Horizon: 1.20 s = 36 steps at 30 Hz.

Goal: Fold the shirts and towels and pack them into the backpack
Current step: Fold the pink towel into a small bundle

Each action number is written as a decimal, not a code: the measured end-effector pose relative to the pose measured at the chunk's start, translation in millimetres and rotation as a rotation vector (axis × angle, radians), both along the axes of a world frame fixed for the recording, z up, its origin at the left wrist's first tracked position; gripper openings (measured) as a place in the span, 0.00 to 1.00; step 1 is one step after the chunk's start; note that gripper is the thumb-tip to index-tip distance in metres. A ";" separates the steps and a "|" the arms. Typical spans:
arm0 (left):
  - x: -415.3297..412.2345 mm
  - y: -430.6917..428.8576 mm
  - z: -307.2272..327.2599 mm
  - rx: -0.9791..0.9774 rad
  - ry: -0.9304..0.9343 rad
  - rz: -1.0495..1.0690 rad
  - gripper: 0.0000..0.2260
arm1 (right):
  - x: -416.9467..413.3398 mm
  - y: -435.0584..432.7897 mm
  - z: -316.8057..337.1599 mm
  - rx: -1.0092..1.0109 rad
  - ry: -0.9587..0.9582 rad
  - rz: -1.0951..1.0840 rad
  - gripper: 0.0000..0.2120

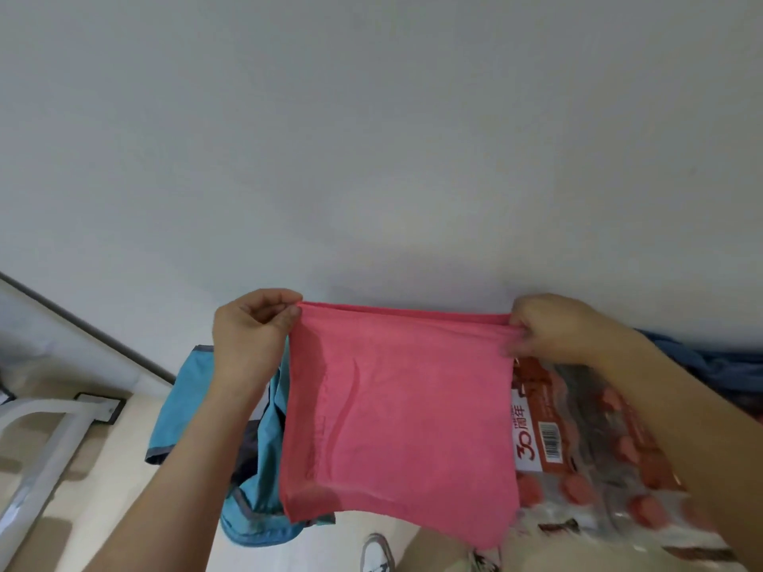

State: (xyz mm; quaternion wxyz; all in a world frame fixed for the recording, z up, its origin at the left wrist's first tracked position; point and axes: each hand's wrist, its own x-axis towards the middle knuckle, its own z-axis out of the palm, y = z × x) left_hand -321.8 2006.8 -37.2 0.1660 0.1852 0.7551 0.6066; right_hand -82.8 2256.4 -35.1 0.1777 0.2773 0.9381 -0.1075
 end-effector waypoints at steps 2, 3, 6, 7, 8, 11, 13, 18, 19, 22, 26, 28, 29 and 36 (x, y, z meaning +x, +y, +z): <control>4.5 -3.1 4.5 0.030 0.021 0.011 0.14 | 9.3 -2.5 11.4 -0.121 0.114 -0.080 0.13; 6.3 -4.8 8.0 0.042 0.035 0.010 0.14 | 14.1 -5.3 20.6 -0.175 0.183 -0.125 0.11; 11.8 -10.1 22.6 0.057 0.121 -0.076 0.15 | 33.3 -19.4 54.4 -0.354 0.426 -0.267 0.04; 14.3 -11.8 28.7 0.051 0.164 -0.127 0.17 | 41.1 -25.6 65.0 -0.413 0.518 -0.321 0.03; 17.4 -13.4 35.6 0.044 0.209 -0.184 0.19 | 49.8 -31.2 74.5 -0.455 0.604 -0.370 0.03; 31.2 -14.7 59.6 0.059 0.358 -0.347 0.25 | 79.2 -45.4 93.9 -0.478 0.787 -0.491 0.03; 44.5 -12.6 77.0 0.089 0.457 -0.440 0.26 | 101.6 -55.2 104.5 -0.487 0.911 -0.548 0.03; 86.4 -5.7 120.9 0.231 0.442 -0.615 0.23 | 163.6 -77.0 135.6 -0.476 1.167 -0.593 0.08; 96.0 -4.4 128.7 0.270 0.389 -0.652 0.22 | 176.9 -79.8 141.6 -0.472 1.210 -0.604 0.16; 131.7 0.8 147.0 0.353 0.225 -0.797 0.18 | 214.4 -86.0 162.8 -0.390 1.298 -0.668 0.26; 173.1 8.5 148.0 0.324 0.107 -0.926 0.17 | 222.1 -74.0 198.4 0.114 1.096 -0.727 0.06; 181.4 8.7 134.1 0.276 0.080 -0.897 0.17 | 194.2 -59.9 206.4 0.386 0.930 -0.654 0.07; 183.0 5.7 123.4 0.257 0.061 -0.858 0.18 | 173.6 -51.8 203.5 0.447 0.867 -0.571 0.07; 176.2 -61.5 -1.1 -0.054 -0.119 -0.376 0.19 | -15.6 -53.8 71.2 0.303 0.568 0.069 0.12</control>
